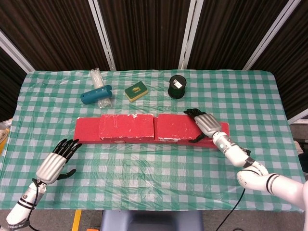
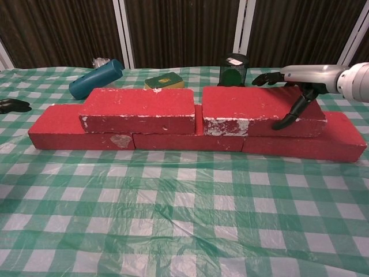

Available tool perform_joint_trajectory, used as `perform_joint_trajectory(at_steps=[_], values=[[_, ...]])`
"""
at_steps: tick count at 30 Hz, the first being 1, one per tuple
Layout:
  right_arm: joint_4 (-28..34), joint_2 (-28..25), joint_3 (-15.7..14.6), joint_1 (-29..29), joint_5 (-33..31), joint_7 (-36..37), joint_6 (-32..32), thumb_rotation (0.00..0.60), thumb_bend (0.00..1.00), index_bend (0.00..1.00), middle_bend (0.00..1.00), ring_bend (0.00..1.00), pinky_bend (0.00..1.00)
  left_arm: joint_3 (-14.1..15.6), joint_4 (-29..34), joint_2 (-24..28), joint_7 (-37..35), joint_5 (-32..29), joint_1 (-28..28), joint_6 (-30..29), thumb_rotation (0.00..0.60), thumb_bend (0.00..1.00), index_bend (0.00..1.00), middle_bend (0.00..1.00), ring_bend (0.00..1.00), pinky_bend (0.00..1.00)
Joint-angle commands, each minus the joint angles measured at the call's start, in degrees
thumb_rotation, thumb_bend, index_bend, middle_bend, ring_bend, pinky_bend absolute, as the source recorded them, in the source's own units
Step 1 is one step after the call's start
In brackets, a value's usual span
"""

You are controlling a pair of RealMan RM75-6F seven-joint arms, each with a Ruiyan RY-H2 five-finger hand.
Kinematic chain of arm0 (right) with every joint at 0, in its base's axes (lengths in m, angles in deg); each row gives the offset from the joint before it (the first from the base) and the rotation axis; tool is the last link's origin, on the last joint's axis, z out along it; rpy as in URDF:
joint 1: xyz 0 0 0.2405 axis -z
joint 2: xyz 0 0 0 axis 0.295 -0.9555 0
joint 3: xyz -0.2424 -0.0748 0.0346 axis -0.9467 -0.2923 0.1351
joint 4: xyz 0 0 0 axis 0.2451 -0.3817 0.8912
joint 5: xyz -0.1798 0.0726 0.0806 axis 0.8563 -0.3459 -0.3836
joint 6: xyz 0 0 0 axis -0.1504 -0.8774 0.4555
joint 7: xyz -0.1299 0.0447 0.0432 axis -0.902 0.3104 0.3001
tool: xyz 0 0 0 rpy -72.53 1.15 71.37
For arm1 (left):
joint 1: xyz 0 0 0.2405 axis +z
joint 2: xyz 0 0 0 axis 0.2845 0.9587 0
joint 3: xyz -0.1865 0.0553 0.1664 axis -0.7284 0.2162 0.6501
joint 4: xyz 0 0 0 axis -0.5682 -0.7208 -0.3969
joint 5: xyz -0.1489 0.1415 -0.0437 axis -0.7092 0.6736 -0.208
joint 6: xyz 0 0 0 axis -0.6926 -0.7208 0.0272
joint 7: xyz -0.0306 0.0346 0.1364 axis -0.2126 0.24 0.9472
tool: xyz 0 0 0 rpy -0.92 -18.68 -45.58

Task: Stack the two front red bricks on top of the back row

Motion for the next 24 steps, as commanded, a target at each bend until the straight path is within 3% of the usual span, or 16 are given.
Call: perform_joint_trajectory(at_steps=[1,13,17,22,24], values=[[-0.2,0.3,0.1,0.0,-0.6,-0.5,0.1,0.576,0.02,0.0,0.12,0.05,0.22,0.1,0.2,0.0,0.0,0.2,0.0,0.0,0.6,0.26,0.0,0.0,0.0,0.01],[2.5,-0.9,0.4,-0.1,-3.1,-3.1,1.1,0.518,0.01,0.0,0.06,0.01,0.2,0.1,0.4,0.4,-0.5,0.5,0.1,-0.8,0.6,0.26,0.0,0.0,0.0,0.01],[5.2,-3.8,1.0,1.6,-2.3,-2.0,-2.1,0.518,0.0,0.0,0.06,0.0,0.18,0.0,0.5,0.6,-0.5,0.5,0.3,-1.3,0.6,0.26,0.0,0.0,0.0,0.01],[6.7,-8.9,-0.3,5.5,0.7,0.4,-6.4,0.517,0.01,0.0,0.05,0.0,0.15,0.0,1.0,1.0,-0.3,0.9,0.7,-2.4,0.6,0.26,0.0,0.0,0.0,0.01],[7.7,-11.4,-1.5,7.9,3.3,3.8,-8.6,0.496,0.01,0.08,0.04,0.0,0.14,0.1,1.3,1.0,0.0,1.2,0.8,-2.7,0.6,0.26,0.0,0.0,0.0,0.01]])
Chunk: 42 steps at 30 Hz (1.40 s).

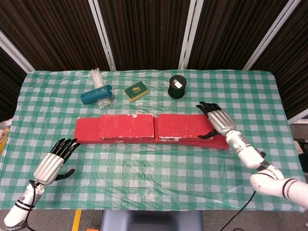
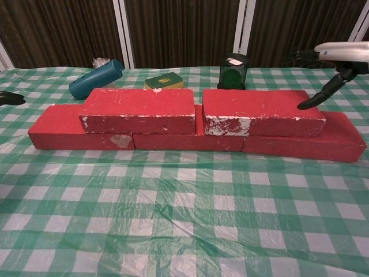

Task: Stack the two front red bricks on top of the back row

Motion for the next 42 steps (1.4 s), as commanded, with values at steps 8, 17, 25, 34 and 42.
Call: perform_joint_trajectory(at_steps=[8,17,25,34,42], values=[[-3.3,-6.6,-6.8,8.3,11.8,18.2,-6.3,0.416,0.0,0.34,0.04,0.0,0.11,0.3,0.1,-0.6,1.5,1.5,-0.1,-0.7,0.6,0.26,0.0,0.0,0.0,0.01],[-10.5,-3.2,-9.0,6.8,16.3,25.4,-4.1,0.391,0.0,0.4,0.0,0.0,0.11,0.2,-0.9,-1.5,1.4,1.0,-0.4,0.3,0.6,0.26,0.0,0.0,0.0,0.01],[-12.4,0.0,-9.4,5.4,16.5,24.7,-2.0,0.383,0.01,0.4,0.0,0.0,0.09,0.0,-1.2,-1.5,1.1,0.5,-0.4,0.5,0.6,0.26,0.0,0.0,0.0,0.01],[-10.6,0.6,-9.2,4.7,16.7,23.0,-2.6,0.382,0.0,0.38,0.0,0.0,0.08,-0.1,-1.4,-1.3,0.6,0.3,-0.4,0.5,0.6,0.26,0.0,0.0,0.0,0.01],[-8.7,0.4,-9.0,4.1,16.5,22.6,-2.4,0.392,0.0,0.37,0.0,0.0,0.08,0.2,-1.0,-1.1,0.5,0.8,-0.4,0.2,0.6,0.26,0.0,0.0,0.0,0.01]])
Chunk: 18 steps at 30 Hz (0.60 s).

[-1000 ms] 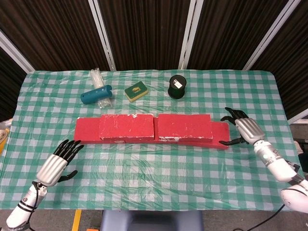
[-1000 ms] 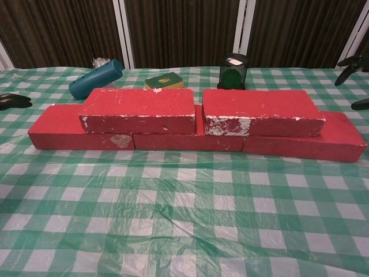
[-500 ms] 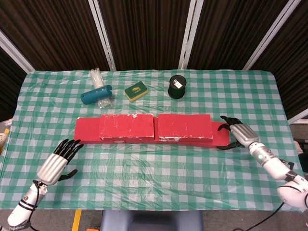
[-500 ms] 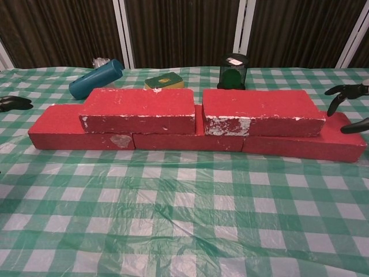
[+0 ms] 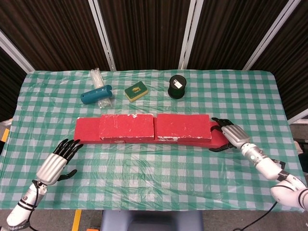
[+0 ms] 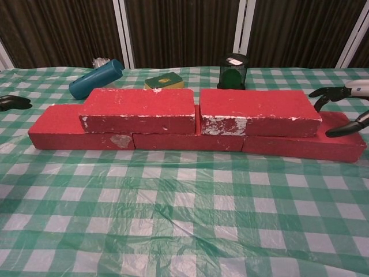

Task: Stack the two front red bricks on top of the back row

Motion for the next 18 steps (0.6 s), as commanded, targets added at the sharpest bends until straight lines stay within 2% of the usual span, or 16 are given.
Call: perform_joint_trajectory(at_steps=[1,18], values=[[0.5,-0.1,0.1,-0.2,0.0,-0.1,-0.2,0.391,0.01,0.37,0.0,0.0,0.08,0.0,0.1,0.0,0.0,0.0,0.0,0.0,0.6,0.26,0.0,0.0,0.0,0.01],[2.6,-0.8,0.2,-0.2,-1.2,-2.5,-0.2,0.394,0.01,0.37,0.0,0.0,0.08,0.0,0.4,0.3,0.0,0.0,0.1,-0.3,0.6,0.26,0.0,0.0,0.0,0.01]])
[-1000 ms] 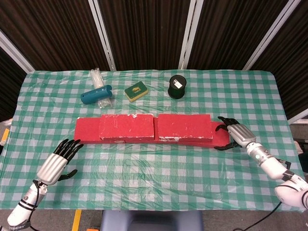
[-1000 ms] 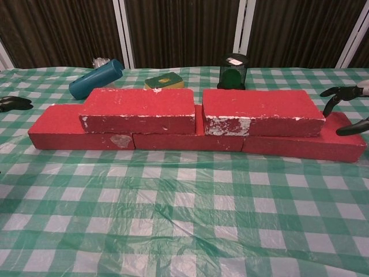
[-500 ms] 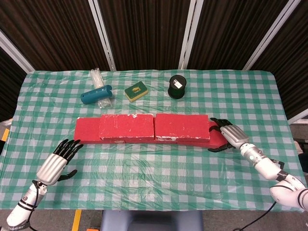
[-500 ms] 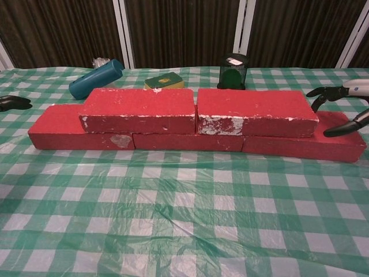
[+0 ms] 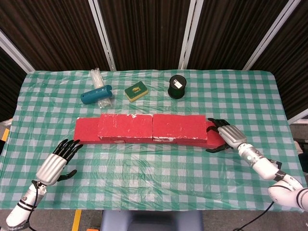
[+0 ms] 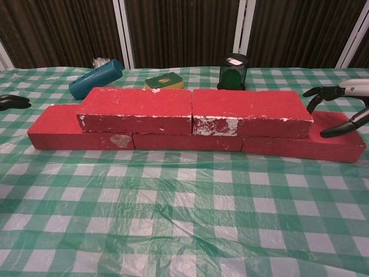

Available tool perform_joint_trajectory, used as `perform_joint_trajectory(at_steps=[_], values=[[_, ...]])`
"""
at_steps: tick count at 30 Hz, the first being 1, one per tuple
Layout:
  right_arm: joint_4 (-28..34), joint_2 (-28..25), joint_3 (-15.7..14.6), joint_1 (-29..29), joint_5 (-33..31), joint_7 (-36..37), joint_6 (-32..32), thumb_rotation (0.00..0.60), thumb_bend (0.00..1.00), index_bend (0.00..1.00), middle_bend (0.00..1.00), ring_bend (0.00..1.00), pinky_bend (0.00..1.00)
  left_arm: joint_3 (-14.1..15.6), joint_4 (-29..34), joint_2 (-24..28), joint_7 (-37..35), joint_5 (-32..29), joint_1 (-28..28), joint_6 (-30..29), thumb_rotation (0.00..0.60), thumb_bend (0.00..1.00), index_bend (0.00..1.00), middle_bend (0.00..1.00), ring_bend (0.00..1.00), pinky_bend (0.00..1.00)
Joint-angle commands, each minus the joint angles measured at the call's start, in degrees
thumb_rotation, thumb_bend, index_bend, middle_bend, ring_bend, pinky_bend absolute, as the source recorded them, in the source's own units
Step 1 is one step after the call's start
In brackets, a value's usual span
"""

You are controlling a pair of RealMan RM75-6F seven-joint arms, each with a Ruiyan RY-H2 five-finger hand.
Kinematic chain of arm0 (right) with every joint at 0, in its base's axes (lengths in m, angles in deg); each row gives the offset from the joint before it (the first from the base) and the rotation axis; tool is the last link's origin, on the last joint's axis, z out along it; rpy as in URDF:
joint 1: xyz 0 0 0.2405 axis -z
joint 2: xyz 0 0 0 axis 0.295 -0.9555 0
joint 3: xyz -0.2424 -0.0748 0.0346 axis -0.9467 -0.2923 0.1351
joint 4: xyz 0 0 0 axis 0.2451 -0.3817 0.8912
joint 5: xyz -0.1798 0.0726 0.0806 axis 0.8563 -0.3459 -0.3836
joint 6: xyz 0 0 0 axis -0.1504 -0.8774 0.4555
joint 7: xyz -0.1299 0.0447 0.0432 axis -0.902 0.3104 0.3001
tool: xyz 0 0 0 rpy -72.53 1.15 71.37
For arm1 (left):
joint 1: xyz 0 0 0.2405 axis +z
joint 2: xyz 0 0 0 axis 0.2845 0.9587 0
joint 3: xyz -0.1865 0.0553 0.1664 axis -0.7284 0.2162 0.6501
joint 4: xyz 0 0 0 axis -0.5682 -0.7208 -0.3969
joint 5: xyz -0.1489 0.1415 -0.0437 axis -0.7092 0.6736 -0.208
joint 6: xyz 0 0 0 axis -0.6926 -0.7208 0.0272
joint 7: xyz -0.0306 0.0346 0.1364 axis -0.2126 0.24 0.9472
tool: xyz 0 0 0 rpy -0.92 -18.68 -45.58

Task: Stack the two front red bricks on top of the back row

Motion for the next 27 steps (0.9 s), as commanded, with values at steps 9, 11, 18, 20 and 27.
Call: perform_joint_trajectory(at_steps=[9,11,18,20,27], values=[[6.1,-6.6,-0.6,8.4,2.5,2.8,-16.5,0.398,0.01,0.09,0.0,0.0,0.07,-0.3,0.6,0.3,1.0,0.4,0.6,-1.9,0.6,0.26,0.0,0.0,0.0,0.01],[8.1,-7.8,-1.4,12.0,4.4,0.6,-23.3,0.408,0.01,0.02,0.0,0.0,0.07,-0.4,0.9,0.4,1.6,0.4,0.9,-2.5,0.6,0.26,0.0,0.0,0.0,0.01],[11.5,-5.1,-5.5,29.2,7.9,-21.8,-46.3,0.413,0.0,0.0,0.0,0.0,0.0,-1.0,2.9,1.6,3.1,0.8,2.2,-5.8,0.6,0.29,0.0,0.0,0.0,0.01],[11.2,-3.2,-5.8,32.0,7.4,-26.1,-48.6,0.419,0.01,0.0,0.0,0.0,0.0,-1.1,3.3,1.9,3.5,0.8,2.5,-6.4,0.6,0.3,0.0,0.0,0.0,0.01],[12.9,-4.4,-6.1,33.7,8.2,-28.3,-48.4,0.446,0.03,0.0,0.0,0.0,0.0,-1.0,5.5,2.8,5.7,0.7,3.0,-6.0,0.6,0.3,0.0,0.0,0.0,0.01]])
